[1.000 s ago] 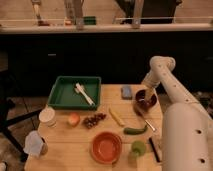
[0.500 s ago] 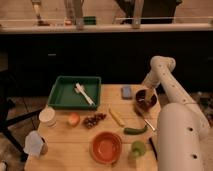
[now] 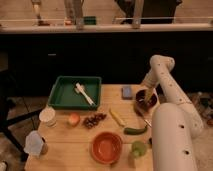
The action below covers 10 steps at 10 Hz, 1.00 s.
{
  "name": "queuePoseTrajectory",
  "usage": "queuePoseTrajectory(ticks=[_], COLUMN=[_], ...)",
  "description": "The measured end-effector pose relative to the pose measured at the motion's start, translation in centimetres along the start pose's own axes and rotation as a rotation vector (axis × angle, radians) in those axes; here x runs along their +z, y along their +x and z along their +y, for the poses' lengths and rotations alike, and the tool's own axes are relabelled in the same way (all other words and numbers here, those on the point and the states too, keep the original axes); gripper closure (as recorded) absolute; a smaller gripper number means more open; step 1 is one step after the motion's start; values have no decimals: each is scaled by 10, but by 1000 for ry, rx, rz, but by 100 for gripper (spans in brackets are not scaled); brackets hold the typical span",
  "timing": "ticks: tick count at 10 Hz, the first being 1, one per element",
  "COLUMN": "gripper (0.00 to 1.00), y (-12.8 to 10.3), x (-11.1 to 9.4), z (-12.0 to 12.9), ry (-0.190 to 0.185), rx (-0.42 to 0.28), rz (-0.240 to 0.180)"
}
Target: Stack bowls on top of each other
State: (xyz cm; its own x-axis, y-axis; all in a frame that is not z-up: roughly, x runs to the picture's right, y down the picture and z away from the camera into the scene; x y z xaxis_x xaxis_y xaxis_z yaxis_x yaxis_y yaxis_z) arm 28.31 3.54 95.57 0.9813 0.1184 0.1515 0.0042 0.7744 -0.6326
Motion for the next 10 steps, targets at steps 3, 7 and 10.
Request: queuePoseTrajectory(ticks=[3, 7, 10], gripper=[67, 100, 100], y=[-1, -2, -2], x=[-2, -6, -11], z=[-3, 0, 1], ry=[12, 20, 32], rx=[2, 9, 4], rz=[-6, -6, -2])
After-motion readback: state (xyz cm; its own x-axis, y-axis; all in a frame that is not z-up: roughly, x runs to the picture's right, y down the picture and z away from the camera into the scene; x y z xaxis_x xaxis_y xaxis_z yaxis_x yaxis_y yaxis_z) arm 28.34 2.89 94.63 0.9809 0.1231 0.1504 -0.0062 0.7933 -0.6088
